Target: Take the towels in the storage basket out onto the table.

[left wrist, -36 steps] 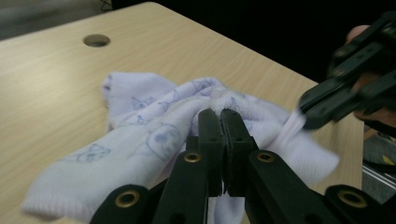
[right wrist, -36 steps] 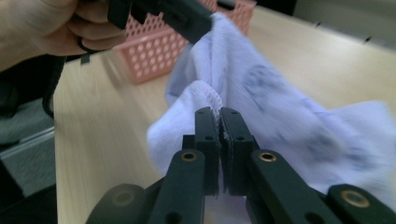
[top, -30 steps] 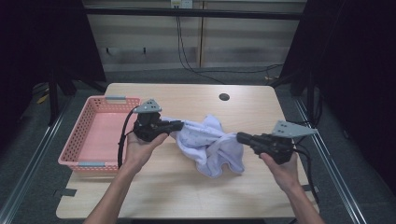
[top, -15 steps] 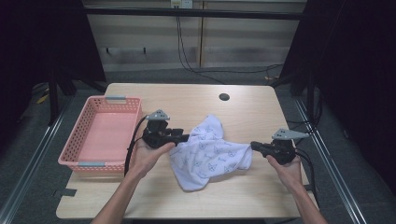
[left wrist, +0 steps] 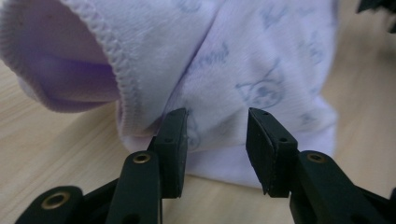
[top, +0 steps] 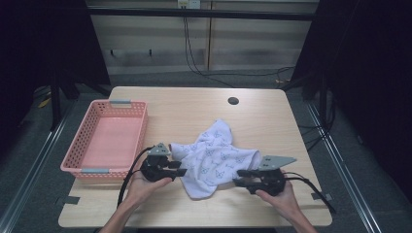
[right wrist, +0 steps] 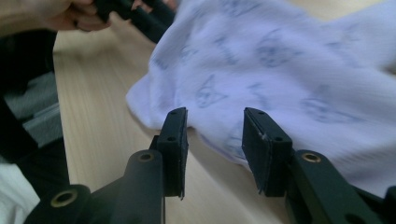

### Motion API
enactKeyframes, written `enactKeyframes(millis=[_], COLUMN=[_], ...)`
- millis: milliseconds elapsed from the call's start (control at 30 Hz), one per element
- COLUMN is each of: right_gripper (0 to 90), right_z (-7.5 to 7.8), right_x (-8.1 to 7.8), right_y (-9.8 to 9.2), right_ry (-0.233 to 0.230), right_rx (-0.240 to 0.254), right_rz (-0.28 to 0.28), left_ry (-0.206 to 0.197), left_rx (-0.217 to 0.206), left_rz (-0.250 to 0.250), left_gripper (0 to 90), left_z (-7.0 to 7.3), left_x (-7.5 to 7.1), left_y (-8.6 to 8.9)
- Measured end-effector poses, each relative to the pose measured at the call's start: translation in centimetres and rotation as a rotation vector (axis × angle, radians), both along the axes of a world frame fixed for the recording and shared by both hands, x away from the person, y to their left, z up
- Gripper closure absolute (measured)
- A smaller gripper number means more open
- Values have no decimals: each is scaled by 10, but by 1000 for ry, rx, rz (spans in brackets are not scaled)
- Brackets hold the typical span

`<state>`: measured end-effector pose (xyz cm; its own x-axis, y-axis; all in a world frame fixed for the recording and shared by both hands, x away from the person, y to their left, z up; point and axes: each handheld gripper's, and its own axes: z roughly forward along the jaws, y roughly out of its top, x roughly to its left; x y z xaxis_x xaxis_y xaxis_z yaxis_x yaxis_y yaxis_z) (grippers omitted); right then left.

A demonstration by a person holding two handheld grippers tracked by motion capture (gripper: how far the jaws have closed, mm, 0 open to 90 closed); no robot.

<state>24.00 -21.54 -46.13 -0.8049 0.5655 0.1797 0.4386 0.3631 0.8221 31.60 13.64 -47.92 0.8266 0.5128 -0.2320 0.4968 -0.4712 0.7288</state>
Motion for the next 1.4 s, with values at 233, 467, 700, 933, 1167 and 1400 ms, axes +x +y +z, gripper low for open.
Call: enactKeyframes(millis=[233, 467, 700, 933, 1167, 1400], right_gripper=[543, 531, 891, 896, 883, 771], right_z=[-20, -36, -12, 59, 78, 18], right_x=[16, 24, 24, 17, 58, 78], right_y=[19, 24, 10, -28, -51, -56], right_ry=[5, -5, -18, -127, -135, -35], right_rx=[-82, -196, -109, 88, 88, -11], right_rz=[11, -23, -48, -89, -170, -243], left_ry=[37, 57, -9, -98, -33, 55], left_rx=[-3, -100, -205, -236, -152, -150], left_rz=[-40, -48, -49, -46, 25, 98], left_gripper=[872, 889, 890, 890, 878, 733], left_z=[-11, 6, 46, 101, 87, 38], left_x=[6, -4, -14, -13, 21, 38], left_y=[-3, 6, 18, 18, -7, -6])
